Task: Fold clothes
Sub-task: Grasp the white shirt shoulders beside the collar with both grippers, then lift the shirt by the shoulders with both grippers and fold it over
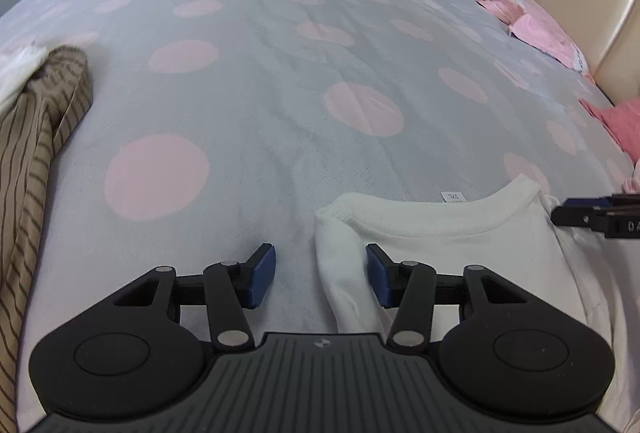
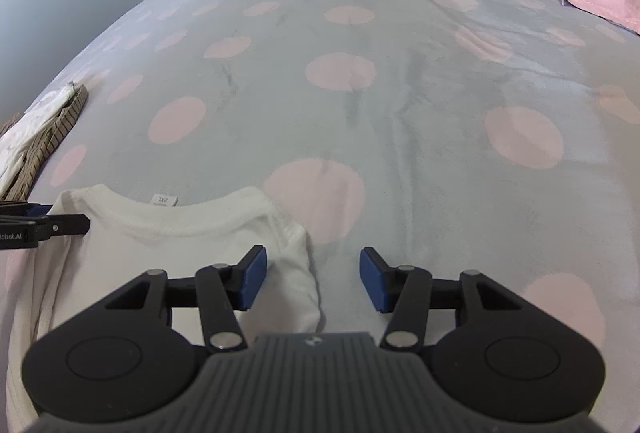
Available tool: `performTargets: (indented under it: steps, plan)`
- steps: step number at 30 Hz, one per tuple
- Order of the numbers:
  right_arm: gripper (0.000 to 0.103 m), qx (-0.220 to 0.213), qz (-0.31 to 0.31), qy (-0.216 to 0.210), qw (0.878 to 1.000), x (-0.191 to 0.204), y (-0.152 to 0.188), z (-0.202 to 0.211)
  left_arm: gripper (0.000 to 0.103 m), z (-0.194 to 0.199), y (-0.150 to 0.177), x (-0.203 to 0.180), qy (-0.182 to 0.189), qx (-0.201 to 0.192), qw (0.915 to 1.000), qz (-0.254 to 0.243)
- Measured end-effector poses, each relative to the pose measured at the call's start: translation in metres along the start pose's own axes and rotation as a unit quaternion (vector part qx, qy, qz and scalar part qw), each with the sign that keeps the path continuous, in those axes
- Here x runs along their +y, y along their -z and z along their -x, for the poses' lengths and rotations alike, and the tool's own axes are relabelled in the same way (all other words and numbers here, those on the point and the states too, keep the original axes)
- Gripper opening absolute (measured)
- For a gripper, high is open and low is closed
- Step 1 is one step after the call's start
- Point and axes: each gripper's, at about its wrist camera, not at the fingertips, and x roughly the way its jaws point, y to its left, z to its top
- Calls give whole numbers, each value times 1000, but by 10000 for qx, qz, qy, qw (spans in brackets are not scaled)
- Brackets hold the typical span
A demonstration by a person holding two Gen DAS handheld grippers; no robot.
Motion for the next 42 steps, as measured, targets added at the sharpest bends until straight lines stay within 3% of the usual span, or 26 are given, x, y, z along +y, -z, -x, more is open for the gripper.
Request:
performTargets:
  steps: [1,2,3,4,6,11,19,31,36,42]
  plan:
    - [46,-6,6,-46,10000,0,0,-3,37,1,0,1,17,-36,10000,-45]
    - [26,8,46,-115,9999,2,-1,-4,27,2,1,1,72,-56,9999,-78]
    - [18,11,102,-145,9998,4,-1,-3,22,3,1,2,154,-63,9998,-103]
    - [18,14,157,-176,9997,6,-2,-2,14,6,0,1,196,-81,9997,-142]
    - [12,2,256,-227,9994,9,-3,2,11,12,-2,-3,235,-148,9994,-214]
    - [10,-312,202,-316,9988,5,-10,37,8,43,-10,-10,434,-433,9978,-259]
    - [10,-1044,360,-811,9906,10,-9,133,8,135,-9,-20,828,-1112,9899,-303]
    - [10,-1925,1066,-1701,9605,27,63,284,8,270,64,-39,1589,-1816,9657,-961]
    - [10,-2004,1506,-1895,9493,32,119,320,8,303,113,-50,1798,-1718,9556,-1579]
    - [10,-1498,2141,-1765,9490,37,183,318,8,295,171,-70,1839,-1088,9504,-2261]
